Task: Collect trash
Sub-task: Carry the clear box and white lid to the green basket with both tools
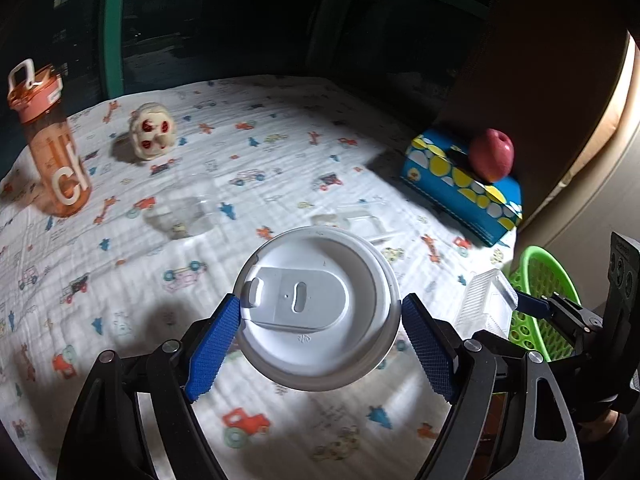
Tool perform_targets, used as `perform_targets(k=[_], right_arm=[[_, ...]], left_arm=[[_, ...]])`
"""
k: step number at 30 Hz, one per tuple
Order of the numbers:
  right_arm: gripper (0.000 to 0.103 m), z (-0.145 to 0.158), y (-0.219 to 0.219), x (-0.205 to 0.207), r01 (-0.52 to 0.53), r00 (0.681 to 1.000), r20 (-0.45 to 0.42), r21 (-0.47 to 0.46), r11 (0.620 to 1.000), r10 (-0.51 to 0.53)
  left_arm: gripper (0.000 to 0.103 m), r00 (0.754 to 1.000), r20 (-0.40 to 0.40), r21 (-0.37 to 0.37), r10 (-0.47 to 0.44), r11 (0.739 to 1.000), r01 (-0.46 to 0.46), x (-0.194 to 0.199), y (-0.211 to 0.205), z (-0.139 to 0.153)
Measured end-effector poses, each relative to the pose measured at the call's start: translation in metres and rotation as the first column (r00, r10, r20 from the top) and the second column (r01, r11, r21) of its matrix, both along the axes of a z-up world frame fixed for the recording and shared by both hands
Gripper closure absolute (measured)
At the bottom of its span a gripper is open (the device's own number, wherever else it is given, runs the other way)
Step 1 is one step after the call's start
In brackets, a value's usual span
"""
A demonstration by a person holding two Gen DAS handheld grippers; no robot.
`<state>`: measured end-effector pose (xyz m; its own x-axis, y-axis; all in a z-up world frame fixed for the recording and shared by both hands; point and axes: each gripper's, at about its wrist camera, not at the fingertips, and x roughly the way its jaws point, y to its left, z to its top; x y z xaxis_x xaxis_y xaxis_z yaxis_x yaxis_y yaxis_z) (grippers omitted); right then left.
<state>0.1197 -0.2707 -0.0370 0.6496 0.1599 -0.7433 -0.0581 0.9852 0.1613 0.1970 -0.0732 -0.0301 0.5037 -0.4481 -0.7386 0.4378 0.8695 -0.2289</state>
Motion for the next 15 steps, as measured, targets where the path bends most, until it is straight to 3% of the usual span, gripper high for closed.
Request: perform_targets(k=[15], right_arm=[[0.019,0.004,-0.1,-0.08,0.243,0.97,0.018,-0.007,0.97,-0.243]], left_arm=[[0.024,0.983,0.008,-0.004,-0.186,0.983,0.186,-0.038,-0.099,0.007]])
